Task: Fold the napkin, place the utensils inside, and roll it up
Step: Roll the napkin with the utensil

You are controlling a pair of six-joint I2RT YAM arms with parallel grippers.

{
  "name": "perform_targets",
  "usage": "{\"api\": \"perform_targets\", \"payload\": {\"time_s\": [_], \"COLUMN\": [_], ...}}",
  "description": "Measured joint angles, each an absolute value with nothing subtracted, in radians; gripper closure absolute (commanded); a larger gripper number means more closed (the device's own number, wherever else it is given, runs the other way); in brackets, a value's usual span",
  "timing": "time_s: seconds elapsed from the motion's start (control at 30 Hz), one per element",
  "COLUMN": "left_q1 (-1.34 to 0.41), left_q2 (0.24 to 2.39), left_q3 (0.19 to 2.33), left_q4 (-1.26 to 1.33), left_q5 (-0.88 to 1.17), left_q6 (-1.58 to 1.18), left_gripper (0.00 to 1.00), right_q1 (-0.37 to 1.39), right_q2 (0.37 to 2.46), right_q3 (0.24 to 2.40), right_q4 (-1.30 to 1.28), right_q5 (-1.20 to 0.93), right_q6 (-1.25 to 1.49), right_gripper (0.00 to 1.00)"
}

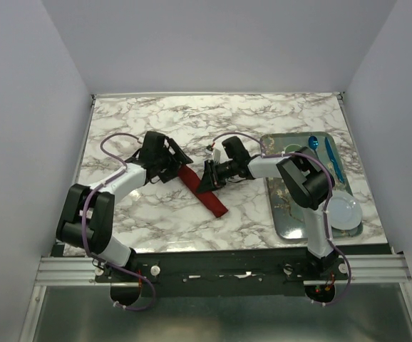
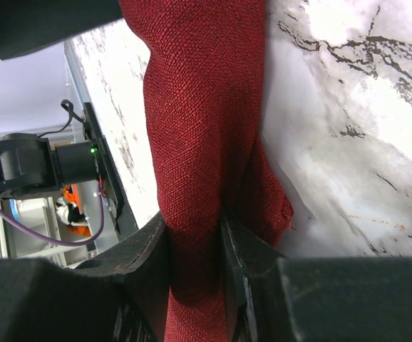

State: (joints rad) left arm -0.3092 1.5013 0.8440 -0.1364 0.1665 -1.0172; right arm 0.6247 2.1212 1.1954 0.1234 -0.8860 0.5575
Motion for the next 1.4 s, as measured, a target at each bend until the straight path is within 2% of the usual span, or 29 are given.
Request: {"api": "perform_targets", "payload": {"time_s": [0.23, 0.33, 0.47, 0.6, 0.67, 0.77, 0.8, 0.9, 0.97, 1.0, 1.1, 1.23, 1.4], "left_q1": [-0.374, -0.385, -0.389, -0.389, -0.389, -0.389, -0.389, -0.389, -0.389, -0.389, -0.389, -0.389, -0.388], "left_q2": [1.543, 1.543, 1.581, 1.628, 1.629, 1.629, 1.631, 1.641, 1.641, 1.641, 1.641, 1.641, 1.641], "left_q3": [0.847, 0.83, 0.825, 0.845, 0.843, 0.841, 0.841, 0.841, 0.841, 0.84, 0.838, 0.834, 0.833], "left_q4": [-0.146, -0.143, -0.145, -0.134, -0.129, -0.125, -0.125, -0.116, -0.114, -0.114, -0.112, -0.105, -0.102], "left_q5": [0.178, 0.173, 0.164, 0.168, 0.167, 0.165, 0.165, 0.165, 0.165, 0.165, 0.165, 0.165, 0.166], "left_q6": [-1.021, -1.027, -1.031, -1.032, -1.032, -1.03, -1.029, -1.028, -1.028, -1.028, -1.026, -1.026, -1.026], "left_gripper": [0.12, 0.15, 0.27, 0.27, 0.29, 0.37, 0.38, 0.4, 0.41, 0.41, 0.42, 0.42, 0.42], "right_q1": [0.621, 0.615, 0.613, 0.611, 0.61, 0.608, 0.608, 0.608, 0.621, 0.628, 0.684, 0.854, 1.049], "right_q2": [2.128, 2.143, 2.154, 2.154, 2.154, 2.153, 2.15, 2.117, 2.066, 2.038, 1.928, 1.839, 1.879], "right_q3": [1.199, 1.211, 1.225, 1.225, 1.226, 1.226, 1.226, 1.226, 1.227, 1.227, 1.227, 1.236, 1.275], "right_q4": [0.126, 0.126, 0.127, 0.127, 0.126, 0.125, 0.121, 0.067, -0.014, -0.045, -0.149, -0.223, -0.271], "right_q5": [-0.889, -0.907, -0.923, -0.929, -0.93, -0.936, -0.936, -0.902, -0.818, -0.77, -0.546, -0.156, 0.233], "right_q6": [0.568, 0.575, 0.577, 0.577, 0.576, 0.575, 0.574, 0.533, 0.473, 0.453, 0.38, 0.31, 0.233], "right_gripper": [0.62, 0.62, 0.57, 0.55, 0.52, 0.41, 0.33, 0.22, 0.17, 0.11, 0.06, 0.03, 0.03]}}
